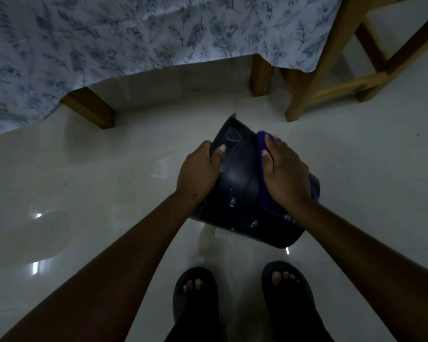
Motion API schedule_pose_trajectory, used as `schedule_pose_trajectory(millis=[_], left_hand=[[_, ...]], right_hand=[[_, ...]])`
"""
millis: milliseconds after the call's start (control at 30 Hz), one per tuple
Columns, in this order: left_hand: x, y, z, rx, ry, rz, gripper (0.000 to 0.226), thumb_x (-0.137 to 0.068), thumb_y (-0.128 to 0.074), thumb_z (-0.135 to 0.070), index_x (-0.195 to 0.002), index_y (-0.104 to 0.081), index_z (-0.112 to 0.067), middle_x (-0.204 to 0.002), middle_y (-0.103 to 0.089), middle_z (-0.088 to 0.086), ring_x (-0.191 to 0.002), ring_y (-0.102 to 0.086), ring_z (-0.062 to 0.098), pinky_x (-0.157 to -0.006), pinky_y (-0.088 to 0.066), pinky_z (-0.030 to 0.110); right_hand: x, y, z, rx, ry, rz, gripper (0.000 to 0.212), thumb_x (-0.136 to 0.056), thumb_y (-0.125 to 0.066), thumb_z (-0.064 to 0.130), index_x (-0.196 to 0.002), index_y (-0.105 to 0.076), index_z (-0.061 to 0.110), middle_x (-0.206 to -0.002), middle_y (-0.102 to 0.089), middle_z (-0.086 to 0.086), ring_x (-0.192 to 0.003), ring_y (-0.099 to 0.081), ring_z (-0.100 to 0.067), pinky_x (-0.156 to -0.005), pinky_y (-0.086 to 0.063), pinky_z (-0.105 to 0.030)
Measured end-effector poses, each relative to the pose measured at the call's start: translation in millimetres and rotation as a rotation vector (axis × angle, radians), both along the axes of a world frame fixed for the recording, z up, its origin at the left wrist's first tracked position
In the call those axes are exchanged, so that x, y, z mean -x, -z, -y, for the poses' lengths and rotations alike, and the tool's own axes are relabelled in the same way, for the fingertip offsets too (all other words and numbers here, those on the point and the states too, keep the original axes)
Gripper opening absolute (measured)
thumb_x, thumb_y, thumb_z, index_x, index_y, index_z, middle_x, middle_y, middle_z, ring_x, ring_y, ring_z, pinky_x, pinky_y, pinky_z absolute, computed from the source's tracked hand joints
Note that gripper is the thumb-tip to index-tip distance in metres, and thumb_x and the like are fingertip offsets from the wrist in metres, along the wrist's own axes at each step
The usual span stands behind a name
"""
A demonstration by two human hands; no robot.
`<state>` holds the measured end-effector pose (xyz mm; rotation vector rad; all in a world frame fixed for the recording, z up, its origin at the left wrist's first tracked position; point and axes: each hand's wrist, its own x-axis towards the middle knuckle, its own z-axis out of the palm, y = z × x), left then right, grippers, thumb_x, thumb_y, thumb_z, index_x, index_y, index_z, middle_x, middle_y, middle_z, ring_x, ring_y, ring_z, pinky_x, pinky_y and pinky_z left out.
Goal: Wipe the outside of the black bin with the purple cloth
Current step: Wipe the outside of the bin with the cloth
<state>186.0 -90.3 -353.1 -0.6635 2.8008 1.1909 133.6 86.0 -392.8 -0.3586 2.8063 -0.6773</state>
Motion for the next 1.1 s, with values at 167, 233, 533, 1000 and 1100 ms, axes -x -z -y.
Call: schedule_pose_trajectory(millis=[167, 233, 533, 1000, 1100], left_hand=[[0.2, 4.4, 0.7, 0.024, -0.024, 0.019, 0.033, -0.099, -0.039, -0.043, -0.095, -0.055, -0.014, -0.084, -0.062, -0.001, -0.074, -0.06, 0.017, -0.065, -0.046, 0.029], [-0.7, 4.6, 0.6, 0.026, 0.002, -0.005, 0.034, -0.1, -0.039, -0.043, -0.095, -0.055, -0.013, -0.082, -0.061, -0.001, -0.071, -0.059, 0.015, -0.063, -0.046, 0.028], [2.4, -0.6, 20.0, 0.117, 0.008, 0.058, 0.032, -0.095, -0.049, -0.042, -0.084, -0.055, -0.013, -0.069, -0.053, -0.008, -0.062, -0.05, 0.007, -0.053, -0.037, 0.02], [-16.9, -9.0, 23.9, 0.001, 0.059, 0.059, 0.023, -0.097, -0.046, -0.041, -0.092, -0.052, -0.019, -0.074, -0.055, -0.013, -0.067, -0.051, -0.004, -0.053, -0.04, 0.003], [-4.9, -7.4, 20.1, 0.005, 0.064, 0.037, 0.028, -0.098, -0.044, -0.04, -0.089, -0.049, -0.014, -0.073, -0.055, -0.007, -0.064, -0.051, 0.003, -0.055, -0.04, 0.017]], right_hand=[[-84.5, -6.3, 1.5, -0.089, -0.144, -0.091, 0.057, -0.099, -0.023, 0.041, -0.153, -0.019, 0.023, -0.162, -0.02, -0.004, -0.149, -0.014, -0.03, -0.114, -0.023, -0.052], [-78.8, -9.5, 10.7, -0.055, -0.219, -0.115, 0.056, -0.099, -0.026, 0.04, -0.153, -0.023, 0.025, -0.161, -0.023, -0.003, -0.148, -0.018, -0.031, -0.111, -0.026, -0.054], [-18.7, -2.1, 6.1, 0.013, -0.001, 0.253, 0.055, -0.1, -0.028, 0.049, -0.152, -0.025, 0.03, -0.161, -0.023, -0.011, -0.141, -0.03, -0.036, -0.112, -0.029, -0.053], [-44.3, -2.9, 11.3, -0.087, -0.158, -0.097, 0.06, -0.099, -0.026, 0.046, -0.154, -0.017, 0.023, -0.161, -0.022, -0.01, -0.146, -0.024, -0.034, -0.115, -0.027, -0.052], [-78.0, -8.0, 16.7, -0.12, -0.288, -0.154, 0.062, -0.098, -0.029, 0.046, -0.155, -0.014, 0.025, -0.164, -0.012, -0.007, -0.15, -0.011, -0.033, -0.115, -0.018, -0.05]])
